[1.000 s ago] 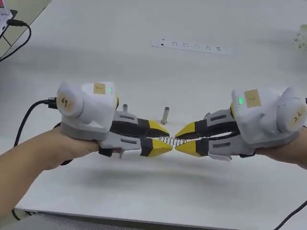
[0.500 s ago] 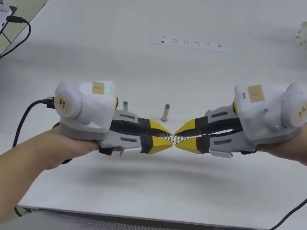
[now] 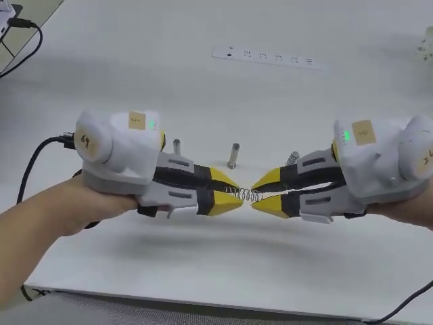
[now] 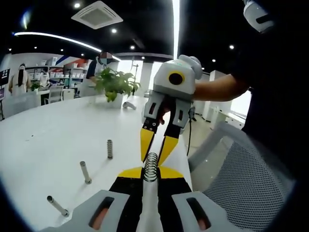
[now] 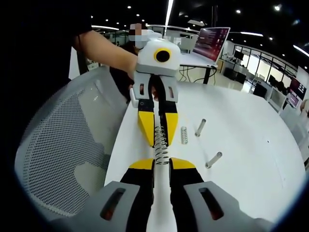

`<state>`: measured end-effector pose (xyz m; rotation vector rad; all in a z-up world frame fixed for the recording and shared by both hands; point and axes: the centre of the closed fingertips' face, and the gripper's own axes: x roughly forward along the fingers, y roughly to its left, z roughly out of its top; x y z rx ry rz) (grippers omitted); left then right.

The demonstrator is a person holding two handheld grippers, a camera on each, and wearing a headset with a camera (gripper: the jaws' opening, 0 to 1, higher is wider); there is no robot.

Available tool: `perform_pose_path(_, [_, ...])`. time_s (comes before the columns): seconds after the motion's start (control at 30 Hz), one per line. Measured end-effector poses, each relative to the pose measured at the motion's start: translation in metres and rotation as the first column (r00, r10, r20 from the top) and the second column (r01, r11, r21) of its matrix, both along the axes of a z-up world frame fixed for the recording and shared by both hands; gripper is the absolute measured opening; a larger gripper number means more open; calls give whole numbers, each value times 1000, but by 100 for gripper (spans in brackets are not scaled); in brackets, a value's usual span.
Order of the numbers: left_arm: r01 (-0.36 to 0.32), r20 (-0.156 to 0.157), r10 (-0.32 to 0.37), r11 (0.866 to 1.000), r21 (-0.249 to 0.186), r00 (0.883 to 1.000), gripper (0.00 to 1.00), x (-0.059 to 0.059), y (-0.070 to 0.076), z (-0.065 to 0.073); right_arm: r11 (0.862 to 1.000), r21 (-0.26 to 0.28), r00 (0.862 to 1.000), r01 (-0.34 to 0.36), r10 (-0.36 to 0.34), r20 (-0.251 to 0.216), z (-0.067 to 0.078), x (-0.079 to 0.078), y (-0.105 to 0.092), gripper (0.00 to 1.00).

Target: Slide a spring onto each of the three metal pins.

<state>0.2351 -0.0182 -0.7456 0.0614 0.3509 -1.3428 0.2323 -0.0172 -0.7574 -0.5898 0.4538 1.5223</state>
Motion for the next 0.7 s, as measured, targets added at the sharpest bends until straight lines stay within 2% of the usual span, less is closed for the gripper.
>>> perform_pose_path(0.13, [-3,0,3,1000,-1,1000,2,0,1,0,1000,5,1000,4,-4,11,0,1,1,8])
perform_pose_path(0.3, [-9,-9,9,1000,-10,1000,3,0,2,2,1000,26,1000,12,-12,-6,3,2,1,7])
perform_pose_path(0.7, [-10,-26,10,1000,-14,1000,3,0,3,0,1000,25,1000,0,0,21,8,3,2,7])
